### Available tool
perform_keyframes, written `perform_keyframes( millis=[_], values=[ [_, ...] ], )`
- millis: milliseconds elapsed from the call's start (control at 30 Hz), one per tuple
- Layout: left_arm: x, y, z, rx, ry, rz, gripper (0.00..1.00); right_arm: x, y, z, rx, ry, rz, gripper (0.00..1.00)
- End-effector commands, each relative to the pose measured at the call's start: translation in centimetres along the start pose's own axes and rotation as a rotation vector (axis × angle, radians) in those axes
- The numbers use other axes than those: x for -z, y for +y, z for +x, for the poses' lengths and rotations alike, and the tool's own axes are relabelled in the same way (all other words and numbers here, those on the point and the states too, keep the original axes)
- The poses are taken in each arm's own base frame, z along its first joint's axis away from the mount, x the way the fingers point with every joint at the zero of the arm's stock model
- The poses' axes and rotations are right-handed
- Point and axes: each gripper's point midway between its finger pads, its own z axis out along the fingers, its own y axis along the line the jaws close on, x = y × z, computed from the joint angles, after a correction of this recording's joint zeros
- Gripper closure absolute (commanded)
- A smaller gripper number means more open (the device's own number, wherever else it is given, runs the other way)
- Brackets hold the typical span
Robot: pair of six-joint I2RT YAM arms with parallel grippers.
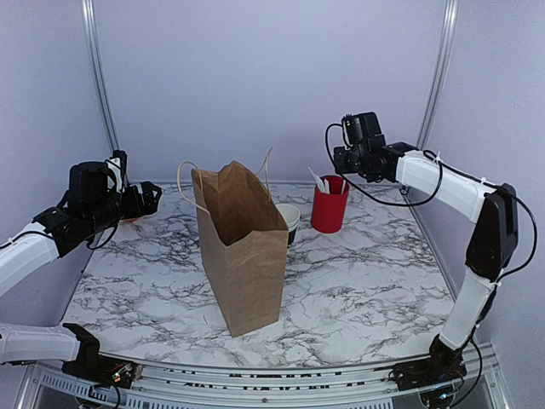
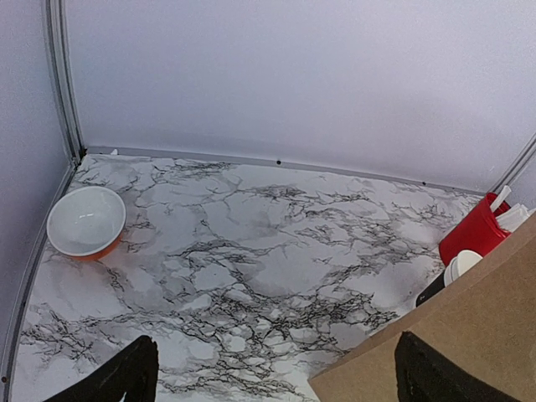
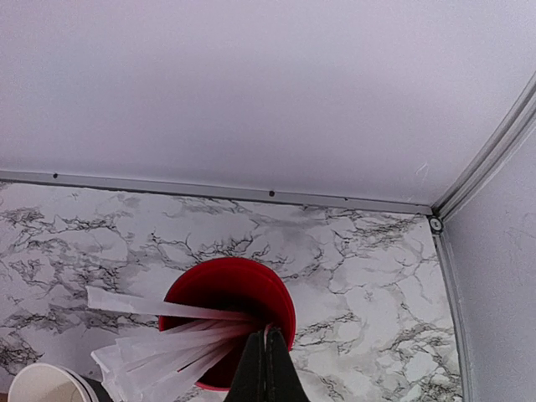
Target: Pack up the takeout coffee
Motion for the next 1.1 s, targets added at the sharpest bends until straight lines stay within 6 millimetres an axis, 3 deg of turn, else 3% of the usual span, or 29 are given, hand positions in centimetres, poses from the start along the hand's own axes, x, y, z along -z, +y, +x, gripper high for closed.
perform_keyframes(
  millis=[0,233,533,567,800,1067],
  values=[
    [-0.2,0.0,0.0,0.006,-0.01,0.004,0.01,1.4,-0.4,-1.9,0.012,-0.026,0.013,1.0],
    [-0.2,0.0,0.0,0.007,-0.01,0.005,0.01,2.3,-0.4,-3.2,-0.01,-0.059,-0.005,1.0],
    [-0.3,0.0,0.0,0.01,-0.01,0.006,0.01,6.9,-0.6,-7.4,-0.034,-0.146,-0.055,1.0],
    [-0.3,0.0,0.0,0.01,-0.009,0.007,0.01,7.9,-0.7,-8.6,-0.045,-0.173,-0.063,1.0],
    [-0.3,-0.1,0.0,0.013,-0.01,0.009,0.01,12.6,-0.3,-11.5,-0.094,-0.258,-0.171,1.0],
    [-0.4,-0.1,0.1,0.013,-0.007,0.009,0.01,20.2,2.8,-15.0,-0.137,-0.399,-0.481,1.0]
  ],
)
